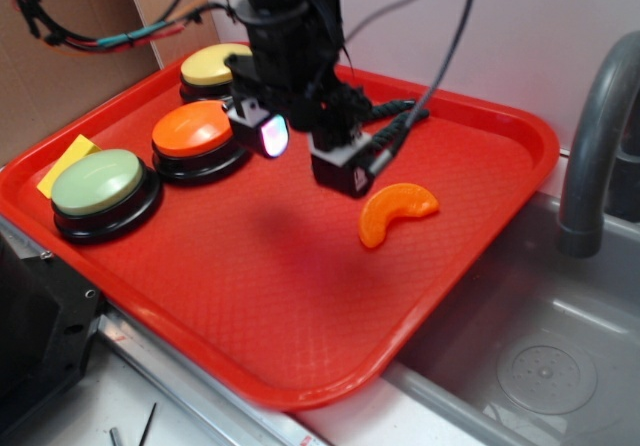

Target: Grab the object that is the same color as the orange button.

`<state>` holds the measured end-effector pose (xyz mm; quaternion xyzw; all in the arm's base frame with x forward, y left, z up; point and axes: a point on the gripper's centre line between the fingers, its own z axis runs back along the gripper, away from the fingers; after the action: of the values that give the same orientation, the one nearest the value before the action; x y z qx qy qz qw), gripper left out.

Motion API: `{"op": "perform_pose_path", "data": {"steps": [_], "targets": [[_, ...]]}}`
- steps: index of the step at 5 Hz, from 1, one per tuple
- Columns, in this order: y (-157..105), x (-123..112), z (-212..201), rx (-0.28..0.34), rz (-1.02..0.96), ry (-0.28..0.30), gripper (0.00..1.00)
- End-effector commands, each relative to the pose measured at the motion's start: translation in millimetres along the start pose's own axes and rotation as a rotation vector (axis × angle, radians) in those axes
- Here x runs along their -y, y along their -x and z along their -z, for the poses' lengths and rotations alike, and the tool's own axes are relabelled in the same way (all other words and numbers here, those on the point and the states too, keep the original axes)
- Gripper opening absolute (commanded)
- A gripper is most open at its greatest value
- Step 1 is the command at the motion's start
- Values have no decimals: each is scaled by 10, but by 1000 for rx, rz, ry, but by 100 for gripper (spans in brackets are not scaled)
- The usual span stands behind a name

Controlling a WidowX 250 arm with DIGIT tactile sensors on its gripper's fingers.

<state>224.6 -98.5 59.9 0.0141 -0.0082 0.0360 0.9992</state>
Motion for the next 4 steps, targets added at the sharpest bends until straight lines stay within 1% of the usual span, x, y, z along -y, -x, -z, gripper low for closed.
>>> {"op": "perform_pose_path", "data": {"steps": [1, 2, 3, 4], "targets": [[-277, 224, 188, 76, 97, 97, 100], [-345, 282, 185, 101, 117, 130, 100], [-371, 291, 226, 87, 139, 118, 100], [-413, 304, 309, 66, 171, 86, 100]]}}
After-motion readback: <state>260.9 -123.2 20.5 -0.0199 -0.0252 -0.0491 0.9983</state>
